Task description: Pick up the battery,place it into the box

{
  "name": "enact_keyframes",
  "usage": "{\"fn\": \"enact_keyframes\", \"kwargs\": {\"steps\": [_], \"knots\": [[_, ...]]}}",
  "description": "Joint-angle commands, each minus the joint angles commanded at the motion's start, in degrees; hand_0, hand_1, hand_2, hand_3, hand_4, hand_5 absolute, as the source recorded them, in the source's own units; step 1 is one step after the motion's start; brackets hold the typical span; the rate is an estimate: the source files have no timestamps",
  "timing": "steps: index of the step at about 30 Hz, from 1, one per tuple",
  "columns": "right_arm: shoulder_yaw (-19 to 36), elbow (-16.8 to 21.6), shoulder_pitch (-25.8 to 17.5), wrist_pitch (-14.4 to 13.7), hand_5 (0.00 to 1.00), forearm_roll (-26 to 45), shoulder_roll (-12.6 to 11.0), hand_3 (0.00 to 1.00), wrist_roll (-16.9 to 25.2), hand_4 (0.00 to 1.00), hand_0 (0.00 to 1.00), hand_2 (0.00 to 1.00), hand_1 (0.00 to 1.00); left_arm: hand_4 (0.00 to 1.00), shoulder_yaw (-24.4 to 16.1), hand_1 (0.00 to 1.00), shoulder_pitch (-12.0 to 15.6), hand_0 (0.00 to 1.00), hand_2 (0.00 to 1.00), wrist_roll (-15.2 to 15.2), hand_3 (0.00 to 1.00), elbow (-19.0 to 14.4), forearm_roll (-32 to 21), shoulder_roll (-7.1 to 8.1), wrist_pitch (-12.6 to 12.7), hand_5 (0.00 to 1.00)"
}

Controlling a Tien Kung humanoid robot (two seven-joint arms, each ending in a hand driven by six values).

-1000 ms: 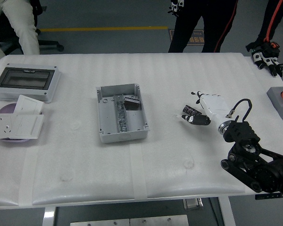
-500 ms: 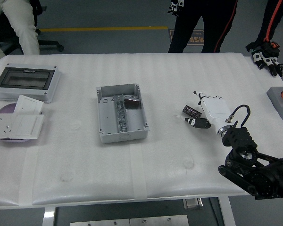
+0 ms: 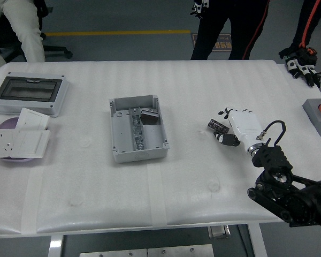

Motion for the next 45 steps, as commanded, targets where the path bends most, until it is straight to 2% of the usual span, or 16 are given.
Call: {"fn": "enact_keyframes", "kwargs": {"steps": [4, 5, 25, 30, 37, 45], "knots": [[-0.5, -0.2, 0.0, 0.0, 0.214, 0.4, 0.1, 0.661, 0.1, 0.635, 0.684, 0.564, 0.517, 0.002, 0.3, 0.554, 0.0, 0.394, 0.481, -0.2, 0.396, 0.0, -0.3, 0.03, -0.1, 0.002], [-0.5, -0.2, -0.1, 0.1, 0.187, 0.5, 0.1, 0.664, 0.1, 0.582, 0.673, 0.563, 0.507, 0.002, 0.3, 0.552, 0.0, 0.393, 0.481, -0.3, 0.397, 0.0, -0.3, 0.03, 0.0, 0.002], [0.2, 0.2, -0.3, -1.1, 0.197, 2.5, 0.0, 0.663, 1.1, 0.574, 0.67, 0.553, 0.498, 0.002, 1.0, 0.549, -0.1, 0.393, 0.479, -1.9, 0.396, 0.1, -0.5, 0.06, 1.0, 0.002], [1.4, 3.2, -0.4, -1.5, 0.2, 4.3, -0.4, 0.661, 1.9, 0.575, 0.667, 0.547, 0.49, 0.002, 1.0, 0.548, -0.1, 0.393, 0.483, -2.0, 0.396, 0.1, -0.4, 0.04, 1.1, 0.002], [2.7, 9.9, -0.2, -1.9, 0.202, 5.0, -0.4, 0.66, 2.0, 0.574, 0.666, 0.544, 0.489, 0.002, 0.9, 0.549, -0.1, 0.394, 0.499, -2.3, 0.396, 0.1, -0.3, 0.0, 1.3, 0.002], [2.2, 18.5, 1.1, -1.5, 0.208, 4.3, 1.4, 0.662, 1.5, 0.57, 0.66, 0.541, 0.488, 0.002, 0.3, 0.548, 0.0, 0.394, 0.507, -2.0, 0.396, 0.1, 0.3, 0.01, 1.1, 0.002]]}}
